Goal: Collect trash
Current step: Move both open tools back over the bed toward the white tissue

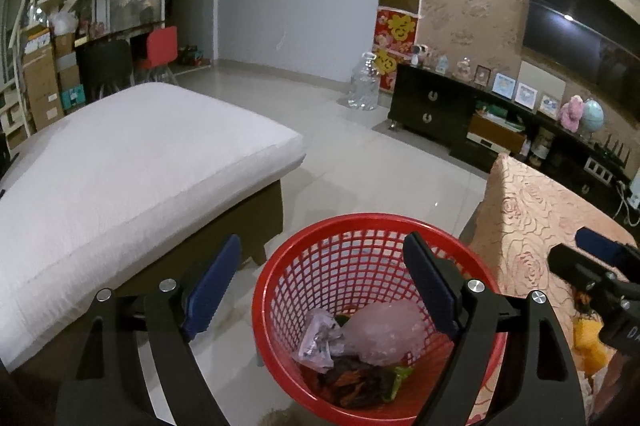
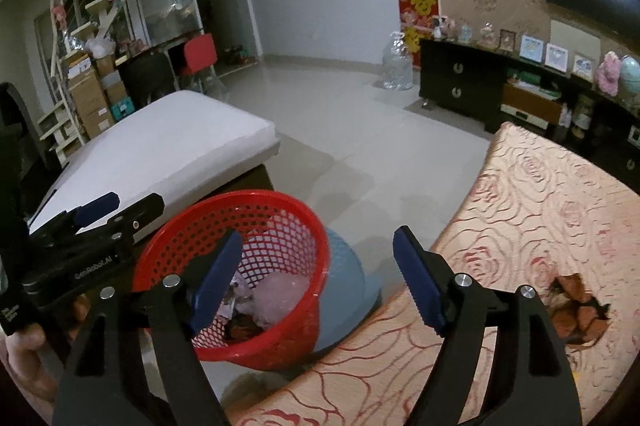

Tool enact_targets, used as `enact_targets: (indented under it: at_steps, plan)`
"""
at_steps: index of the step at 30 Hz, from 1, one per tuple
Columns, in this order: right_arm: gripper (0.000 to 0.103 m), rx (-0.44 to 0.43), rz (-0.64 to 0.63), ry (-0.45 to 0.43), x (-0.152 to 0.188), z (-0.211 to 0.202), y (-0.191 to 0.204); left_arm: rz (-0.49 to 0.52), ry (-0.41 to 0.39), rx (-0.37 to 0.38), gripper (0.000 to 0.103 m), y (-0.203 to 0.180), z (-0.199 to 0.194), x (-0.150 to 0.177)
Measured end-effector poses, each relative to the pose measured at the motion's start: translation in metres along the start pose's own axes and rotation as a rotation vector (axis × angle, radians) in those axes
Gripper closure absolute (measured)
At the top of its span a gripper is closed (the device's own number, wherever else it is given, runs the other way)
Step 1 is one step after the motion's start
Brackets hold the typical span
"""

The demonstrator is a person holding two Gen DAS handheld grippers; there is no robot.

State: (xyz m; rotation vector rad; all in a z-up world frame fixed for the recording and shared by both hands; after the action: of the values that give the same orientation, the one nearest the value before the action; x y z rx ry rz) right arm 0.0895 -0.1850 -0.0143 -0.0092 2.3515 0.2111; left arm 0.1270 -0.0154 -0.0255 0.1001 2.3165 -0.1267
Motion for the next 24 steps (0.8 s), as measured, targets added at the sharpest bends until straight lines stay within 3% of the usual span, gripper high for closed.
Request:
enact_targets:
  at_steps: [12,24]
  plan:
    - [0.027,0.12,0.058,-0.069,0.013,-0.063,-0.051,0.039,-0.023,0.067,0.021,-0.03,-0.014,0.001]
    - [0.025,0.25,0.274,-0.102,0.092,-0.136,-0.137,0.14,-0.042,0.139,0.021,-0.081,-0.028,0.012]
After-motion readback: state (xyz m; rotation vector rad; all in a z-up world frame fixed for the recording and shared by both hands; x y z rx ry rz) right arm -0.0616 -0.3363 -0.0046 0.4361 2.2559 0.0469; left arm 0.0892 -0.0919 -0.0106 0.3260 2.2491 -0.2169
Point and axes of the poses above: each gripper's, at about its wrist camera, not at the fingertips, and z roughly the way its jaws point, y to its left, x to its underside, the point moved 4 cm from there along z, roughly the way its jaws point, and after that the axes turned 8 degrees about y, right-handed, at the moved point
